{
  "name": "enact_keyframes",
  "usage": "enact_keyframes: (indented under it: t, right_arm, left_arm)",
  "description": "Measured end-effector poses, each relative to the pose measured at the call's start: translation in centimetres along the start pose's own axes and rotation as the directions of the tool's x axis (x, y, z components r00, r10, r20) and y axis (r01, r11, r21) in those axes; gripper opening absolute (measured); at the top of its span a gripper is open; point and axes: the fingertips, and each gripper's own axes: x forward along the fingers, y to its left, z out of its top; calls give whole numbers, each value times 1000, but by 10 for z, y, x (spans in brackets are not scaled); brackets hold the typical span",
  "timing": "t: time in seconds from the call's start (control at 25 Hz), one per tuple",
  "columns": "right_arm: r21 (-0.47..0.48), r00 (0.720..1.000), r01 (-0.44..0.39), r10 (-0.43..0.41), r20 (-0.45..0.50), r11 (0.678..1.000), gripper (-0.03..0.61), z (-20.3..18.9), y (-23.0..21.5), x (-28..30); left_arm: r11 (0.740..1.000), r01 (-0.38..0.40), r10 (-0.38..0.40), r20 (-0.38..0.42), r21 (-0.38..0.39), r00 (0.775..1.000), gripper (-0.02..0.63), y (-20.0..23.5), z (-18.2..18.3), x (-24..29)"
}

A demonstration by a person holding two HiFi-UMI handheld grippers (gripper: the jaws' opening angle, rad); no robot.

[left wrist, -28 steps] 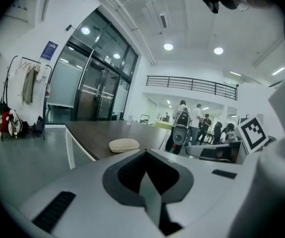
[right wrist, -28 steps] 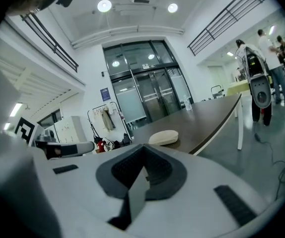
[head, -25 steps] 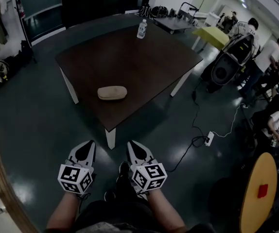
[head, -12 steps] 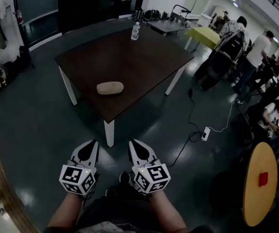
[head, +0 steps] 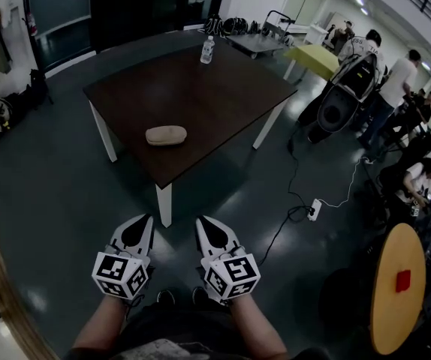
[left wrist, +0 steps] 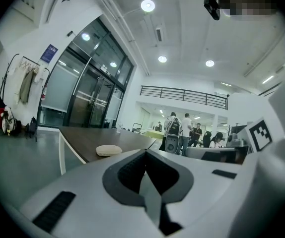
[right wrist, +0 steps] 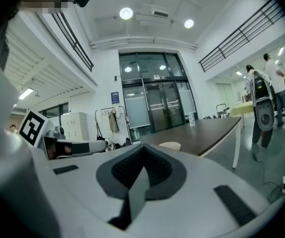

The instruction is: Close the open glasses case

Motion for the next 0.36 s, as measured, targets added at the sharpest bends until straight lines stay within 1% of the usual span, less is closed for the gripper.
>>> enact_keyframes:
  t: [0.16,0.36]
  right_arm:
    - [-3,1000,-28,28,-9,1000,-12,4,-7,-5]
    - [4,999,-39,39,-13,999,-12,7,-31,-16]
  left_arm:
    - [1000,-20,20,1,6,1000,9,-11,2,2]
    - [1000,-20,20,4,5,1000,9,-35,1,14]
